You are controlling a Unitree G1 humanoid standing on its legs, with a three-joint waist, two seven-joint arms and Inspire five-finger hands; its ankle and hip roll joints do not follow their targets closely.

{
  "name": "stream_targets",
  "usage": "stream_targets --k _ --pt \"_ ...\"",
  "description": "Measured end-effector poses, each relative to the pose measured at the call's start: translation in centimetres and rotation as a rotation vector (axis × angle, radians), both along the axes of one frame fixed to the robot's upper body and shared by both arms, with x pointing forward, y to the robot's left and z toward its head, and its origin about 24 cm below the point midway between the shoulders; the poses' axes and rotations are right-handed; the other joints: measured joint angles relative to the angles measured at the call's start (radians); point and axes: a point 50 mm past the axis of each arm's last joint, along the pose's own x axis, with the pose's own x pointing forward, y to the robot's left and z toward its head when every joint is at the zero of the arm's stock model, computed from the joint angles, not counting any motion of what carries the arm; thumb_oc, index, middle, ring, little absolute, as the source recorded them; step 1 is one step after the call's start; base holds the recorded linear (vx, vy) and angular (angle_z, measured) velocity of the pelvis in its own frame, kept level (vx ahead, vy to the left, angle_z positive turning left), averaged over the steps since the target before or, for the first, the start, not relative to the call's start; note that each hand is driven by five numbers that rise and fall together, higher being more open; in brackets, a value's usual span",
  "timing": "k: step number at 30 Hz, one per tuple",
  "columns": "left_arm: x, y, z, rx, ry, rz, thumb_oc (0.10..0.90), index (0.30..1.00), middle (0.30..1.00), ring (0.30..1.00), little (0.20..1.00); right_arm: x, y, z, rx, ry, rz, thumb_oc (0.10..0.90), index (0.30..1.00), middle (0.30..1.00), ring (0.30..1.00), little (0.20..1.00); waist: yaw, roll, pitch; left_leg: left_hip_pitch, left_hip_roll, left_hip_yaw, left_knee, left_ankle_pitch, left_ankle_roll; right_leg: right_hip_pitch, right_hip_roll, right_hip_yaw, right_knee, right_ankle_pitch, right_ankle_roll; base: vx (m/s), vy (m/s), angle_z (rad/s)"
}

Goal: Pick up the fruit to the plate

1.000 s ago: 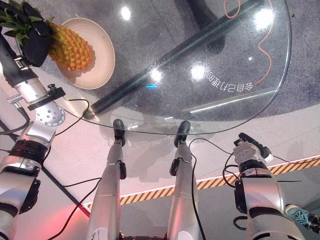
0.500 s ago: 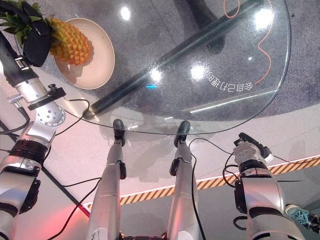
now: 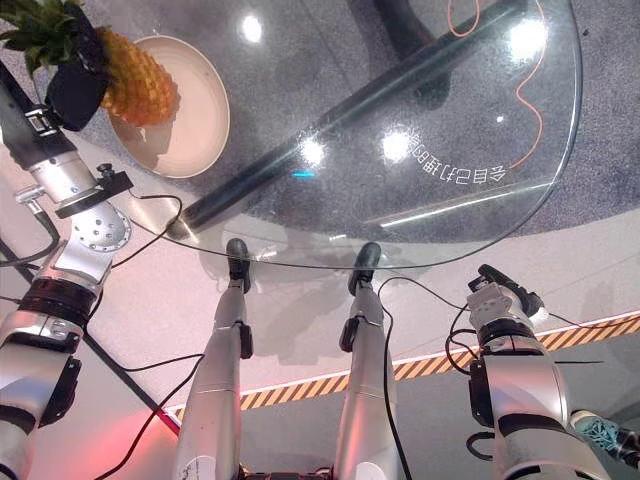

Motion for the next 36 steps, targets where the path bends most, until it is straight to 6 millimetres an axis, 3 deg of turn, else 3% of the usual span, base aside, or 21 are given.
stream_targets --k 4,8,36 --pt "0.0 0.0 0.0 0.009 0.008 -0.006 0.707 0.82 0.82 0.82 0.807 0.0 0.0 0.0 0.0 0.001 -0.001 0.8 0.9 0.9 0.9 0.9 0.001 0.0 0.0 0.0 0.0 -0.001 0.003 0.0 0.0 0.002 0.0 0.0 0.0 0.002 -0.001 0.0 0.0 0.0" --pt "0.0 -0.1 -0.1 0.013 0.007 -0.015 0.8 0.9 0.9 0.9 0.9 0.0 0.0 0.0 0.0 0.001 -0.001 0.8 0.9 0.9 0.9 0.9 0.001 0.0 0.0 0.0 0.0 -0.002 0.003 0.0 0.0 0.002 0.0 0.0 -0.001 0.003 -0.001 0.0 0.0 0.0" --pt "-0.5 -0.7 -1.9 0.051 0.059 -0.094 0.8 0.9 0.9 0.9 0.9 -0.1 0.0 -0.1 -0.002 0.001 -0.003 0.8 0.9 0.9 0.9 0.9 0.029 0.0 0.0 0.02 -0.001 -0.006 0.003 0.0 0.0 0.027 -0.001 -0.006 -0.003 0.002 0.0 0.0 0.0 0.0"
